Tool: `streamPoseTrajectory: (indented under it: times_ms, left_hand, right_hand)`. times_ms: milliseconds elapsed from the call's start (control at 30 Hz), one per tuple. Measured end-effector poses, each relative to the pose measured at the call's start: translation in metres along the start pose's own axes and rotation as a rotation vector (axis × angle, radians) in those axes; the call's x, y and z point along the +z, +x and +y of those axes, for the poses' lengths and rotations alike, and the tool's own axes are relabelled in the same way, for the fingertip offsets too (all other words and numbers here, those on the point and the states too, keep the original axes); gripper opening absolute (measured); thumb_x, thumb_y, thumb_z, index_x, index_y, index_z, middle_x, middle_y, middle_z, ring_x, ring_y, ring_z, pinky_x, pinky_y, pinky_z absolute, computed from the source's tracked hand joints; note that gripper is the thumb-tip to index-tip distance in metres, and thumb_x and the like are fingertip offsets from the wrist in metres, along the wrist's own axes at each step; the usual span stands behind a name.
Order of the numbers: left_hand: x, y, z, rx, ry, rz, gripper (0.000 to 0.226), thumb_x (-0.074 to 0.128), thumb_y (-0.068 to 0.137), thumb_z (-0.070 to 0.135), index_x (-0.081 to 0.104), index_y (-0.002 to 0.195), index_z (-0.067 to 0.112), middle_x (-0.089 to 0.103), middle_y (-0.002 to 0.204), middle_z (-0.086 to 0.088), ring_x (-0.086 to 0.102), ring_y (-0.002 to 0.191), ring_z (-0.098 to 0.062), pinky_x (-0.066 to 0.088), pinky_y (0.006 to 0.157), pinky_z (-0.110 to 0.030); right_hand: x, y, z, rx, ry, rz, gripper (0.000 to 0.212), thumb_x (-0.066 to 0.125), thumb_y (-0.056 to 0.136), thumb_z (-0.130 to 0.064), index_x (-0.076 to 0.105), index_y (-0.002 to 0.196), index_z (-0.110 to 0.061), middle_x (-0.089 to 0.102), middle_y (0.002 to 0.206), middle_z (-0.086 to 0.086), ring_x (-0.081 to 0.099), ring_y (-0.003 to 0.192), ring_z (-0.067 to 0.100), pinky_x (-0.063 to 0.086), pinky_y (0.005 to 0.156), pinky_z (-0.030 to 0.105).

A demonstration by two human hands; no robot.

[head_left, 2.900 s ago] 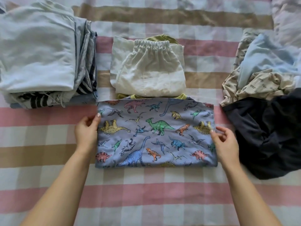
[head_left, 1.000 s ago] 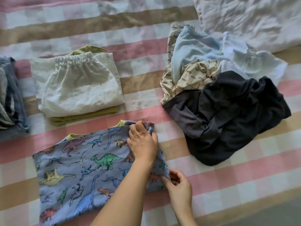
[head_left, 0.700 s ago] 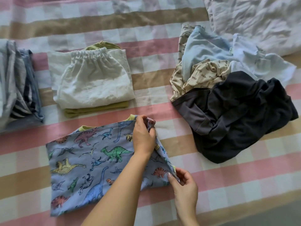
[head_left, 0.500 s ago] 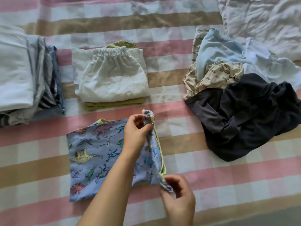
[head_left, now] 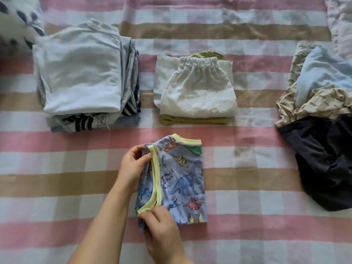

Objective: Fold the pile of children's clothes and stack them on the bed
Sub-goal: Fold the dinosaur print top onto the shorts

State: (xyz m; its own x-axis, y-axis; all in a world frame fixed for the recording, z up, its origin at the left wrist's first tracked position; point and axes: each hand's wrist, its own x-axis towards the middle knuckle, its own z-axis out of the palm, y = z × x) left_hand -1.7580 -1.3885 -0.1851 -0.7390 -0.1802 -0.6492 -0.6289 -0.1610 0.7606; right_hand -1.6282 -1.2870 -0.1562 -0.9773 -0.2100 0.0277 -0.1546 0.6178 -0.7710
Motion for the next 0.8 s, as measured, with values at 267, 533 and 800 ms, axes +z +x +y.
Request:
streamPoseTrajectory:
  times_ms: [267, 533, 800]
  left_hand:
    - [-0.002, -0.007, -0.016, 0.260, 0.377, 0.330, 0.031, 0.066, 0.082, 0.005, 0.054, 0.110, 0.011, 0.056, 0.100, 0.000, 0.053, 0.090, -0.012, 0.042, 0.079, -0.013]
    - [0.001, -0.054, -0.053, 0.053, 0.575, 0.377, 0.039, 0.060, 0.089, 0.023, 0.050, 0.122, 0.005, 0.060, 0.115, -0.009, 0.052, 0.098, -0.019, 0.039, 0.079, -0.027]
    - [0.012, -0.043, -0.039, 0.039, 0.484, 0.221, 0.023, 0.070, 0.081, 0.017, 0.060, 0.099, 0.009, 0.066, 0.092, -0.004, 0.062, 0.087, -0.023, 0.047, 0.073, -0.033]
  right_hand:
    - [-0.003, 0.000, 0.024, 0.118, 0.061, -0.106, 0.019, 0.064, 0.077, -0.023, 0.064, 0.095, -0.016, 0.060, 0.091, -0.002, 0.048, 0.087, 0.009, 0.045, 0.074, 0.019]
    - [-0.048, 0.023, 0.086, 0.821, 0.159, 0.239, 0.032, 0.056, 0.091, -0.019, 0.053, 0.123, -0.013, 0.056, 0.107, -0.001, 0.055, 0.101, 0.016, 0.041, 0.078, 0.015]
    - [-0.044, 0.057, 0.088, 0.808, 0.331, 0.178, 0.020, 0.054, 0.092, -0.025, 0.058, 0.096, -0.005, 0.063, 0.091, 0.007, 0.059, 0.086, 0.025, 0.042, 0.070, 0.024]
